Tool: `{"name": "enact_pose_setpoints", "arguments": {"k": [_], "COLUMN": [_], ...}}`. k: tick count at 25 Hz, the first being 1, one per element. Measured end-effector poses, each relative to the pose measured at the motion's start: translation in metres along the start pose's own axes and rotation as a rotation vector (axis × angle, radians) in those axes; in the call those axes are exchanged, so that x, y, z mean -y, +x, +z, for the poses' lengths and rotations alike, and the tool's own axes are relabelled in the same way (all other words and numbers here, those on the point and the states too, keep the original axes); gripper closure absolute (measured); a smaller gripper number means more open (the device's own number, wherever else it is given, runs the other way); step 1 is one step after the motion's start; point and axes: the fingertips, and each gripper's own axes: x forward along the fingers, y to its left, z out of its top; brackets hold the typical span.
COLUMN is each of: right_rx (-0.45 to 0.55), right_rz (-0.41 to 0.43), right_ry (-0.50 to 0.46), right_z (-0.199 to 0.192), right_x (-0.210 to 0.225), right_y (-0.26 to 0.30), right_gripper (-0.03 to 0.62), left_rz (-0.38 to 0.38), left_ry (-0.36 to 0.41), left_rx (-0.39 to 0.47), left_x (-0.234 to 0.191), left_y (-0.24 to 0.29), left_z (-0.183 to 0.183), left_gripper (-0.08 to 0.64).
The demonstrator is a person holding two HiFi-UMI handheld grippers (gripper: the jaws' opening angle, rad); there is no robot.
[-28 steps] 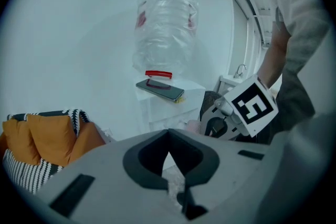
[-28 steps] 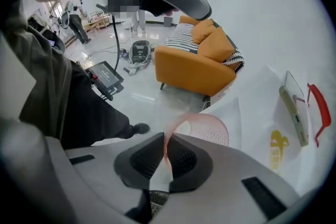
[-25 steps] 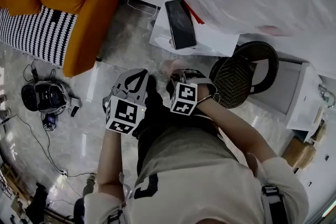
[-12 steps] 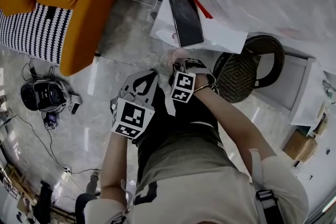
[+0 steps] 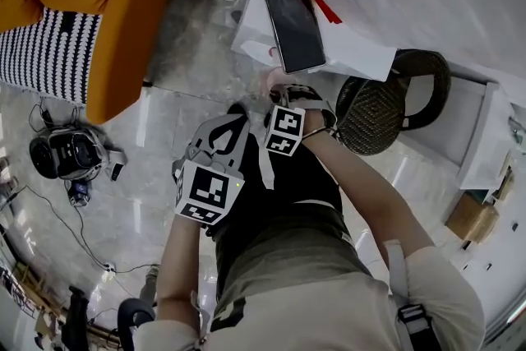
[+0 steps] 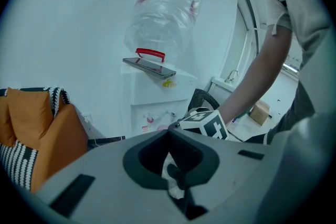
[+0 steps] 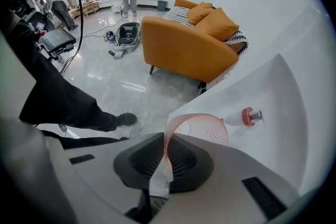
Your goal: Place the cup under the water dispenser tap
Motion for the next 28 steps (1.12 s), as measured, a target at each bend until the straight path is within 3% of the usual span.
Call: {"name": "enact_pose_setpoints", "arguments": {"k": [5, 11, 18, 28], "right_rx": [-0.003, -0.018, -0.020, -0.064], "right_rz": [0.006, 0.009, 0.004, -0.008], "right_ry": [-0.006, -0.004, 0.057, 0.041], "right_z": [-0.001, 0.000, 0.000, -0.006], "right_x": [0.001, 0.006, 0.015, 0.030], "right_y": [0.013, 0.035, 0.062, 0.090], "right_gripper": [0.555, 0.555, 0.555, 0.555], "left_rz": [0.002, 0.024, 0.001, -0.016], "left_ry": [-0.031, -0.045, -0.053, -0.073], "left_rx": [0.018, -0.022, -0.044, -0.065], "left_x": [-0.004, -0.006, 0.003, 0.005], "left_y": [-0.005, -0.004, 0.005, 0.010], "left_z": [-0.002, -0.021, -0.036, -0.052], "left_gripper": [0.503, 0.503, 0.503, 0.503]}}
